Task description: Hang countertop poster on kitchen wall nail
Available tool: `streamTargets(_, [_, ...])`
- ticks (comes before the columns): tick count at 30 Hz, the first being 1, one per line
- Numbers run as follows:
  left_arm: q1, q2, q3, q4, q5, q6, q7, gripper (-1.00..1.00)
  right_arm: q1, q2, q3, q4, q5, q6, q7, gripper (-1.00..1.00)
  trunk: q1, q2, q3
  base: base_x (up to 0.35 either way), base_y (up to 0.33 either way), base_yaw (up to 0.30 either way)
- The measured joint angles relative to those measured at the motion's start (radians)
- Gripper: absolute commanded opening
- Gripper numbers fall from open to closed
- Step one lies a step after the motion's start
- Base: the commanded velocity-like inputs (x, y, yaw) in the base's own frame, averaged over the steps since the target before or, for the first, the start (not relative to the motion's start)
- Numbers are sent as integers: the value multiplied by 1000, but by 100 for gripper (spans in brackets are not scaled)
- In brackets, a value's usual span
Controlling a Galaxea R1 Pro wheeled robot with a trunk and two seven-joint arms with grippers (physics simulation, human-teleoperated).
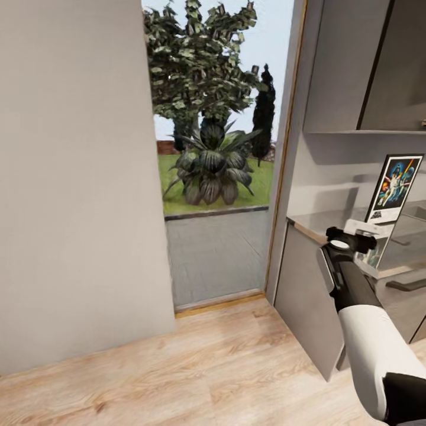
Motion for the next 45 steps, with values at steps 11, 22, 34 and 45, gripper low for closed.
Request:
streamTargets(11, [0,12,3,-1,0,1,0,100,-16,5,-5,58,-7,-27,-87,100,0,0,0,205,-40,0])
streamTargets(22, [0,24,3,0,1,1,0,100,-47,6,-6,68,-3,-30,-91,100,0,0,0,169,-17,0])
streamTargets(34, [0,25,4,-1,1,1,0,100,-282,-25,-7,409,-2,-119,-204,100,0,0,0,189,-109,0])
streamTargets(45, [0,26,33,-2,1,1,0,100,-328,-80,-9,496,-9,-150,-222,100,0,0,0,155,-119,0])
